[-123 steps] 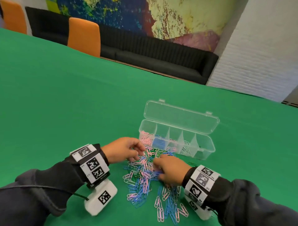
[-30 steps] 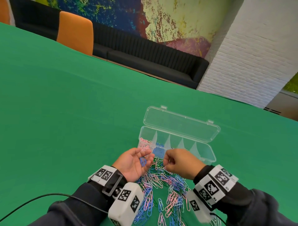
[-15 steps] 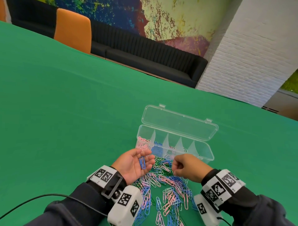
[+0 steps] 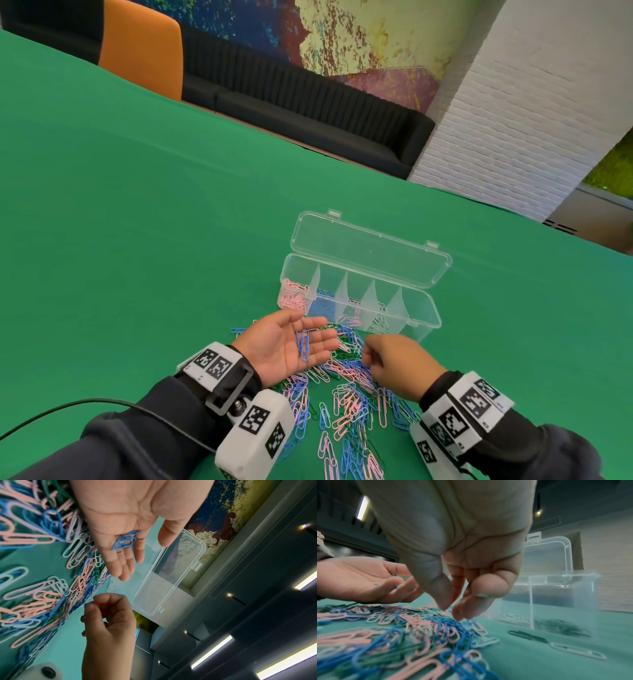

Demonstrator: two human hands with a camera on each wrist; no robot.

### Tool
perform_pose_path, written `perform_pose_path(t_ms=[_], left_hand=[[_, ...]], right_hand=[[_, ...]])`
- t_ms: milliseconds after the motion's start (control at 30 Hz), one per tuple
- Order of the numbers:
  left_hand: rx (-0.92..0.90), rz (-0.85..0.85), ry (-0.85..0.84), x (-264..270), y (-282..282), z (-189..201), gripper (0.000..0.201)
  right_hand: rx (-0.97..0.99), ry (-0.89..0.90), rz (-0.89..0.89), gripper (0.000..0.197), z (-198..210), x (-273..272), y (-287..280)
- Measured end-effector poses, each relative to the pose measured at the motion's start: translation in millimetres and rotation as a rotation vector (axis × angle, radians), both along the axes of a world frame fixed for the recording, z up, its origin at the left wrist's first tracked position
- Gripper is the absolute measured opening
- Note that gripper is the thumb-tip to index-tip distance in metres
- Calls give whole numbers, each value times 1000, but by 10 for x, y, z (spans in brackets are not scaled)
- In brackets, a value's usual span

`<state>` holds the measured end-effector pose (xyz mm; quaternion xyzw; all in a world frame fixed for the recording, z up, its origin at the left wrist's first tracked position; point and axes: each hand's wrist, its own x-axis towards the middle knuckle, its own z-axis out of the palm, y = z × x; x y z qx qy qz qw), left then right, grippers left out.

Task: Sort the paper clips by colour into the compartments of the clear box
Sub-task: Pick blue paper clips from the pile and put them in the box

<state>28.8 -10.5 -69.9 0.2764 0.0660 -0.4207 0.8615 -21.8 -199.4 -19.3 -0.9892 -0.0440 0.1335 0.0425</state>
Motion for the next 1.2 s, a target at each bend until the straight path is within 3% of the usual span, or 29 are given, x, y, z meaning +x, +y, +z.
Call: perform_pose_path(t_ms=[67,200,467,633,800,1200], left_hand=[[-6,6,1,5,6,1,39],[3,6,-5,-1,-2,-12,39],[13,2,-14,-5,-10,-4,39],[19,-22,-5,-2,-25,-21,39],[22,-31,3,4,-37,-30,39],[-7,51,7,76,25,-12,37]], right_hand=[[1,-29,16,28,17,-18,2],[-47,82,82,13,-8,-132,68],[-110,-14,88,30,-84,-56,66],[46,-132,47,15,99,-10,106],[220,-242,33,13,254,86,194],[242,-229,20,11,187,174,208]])
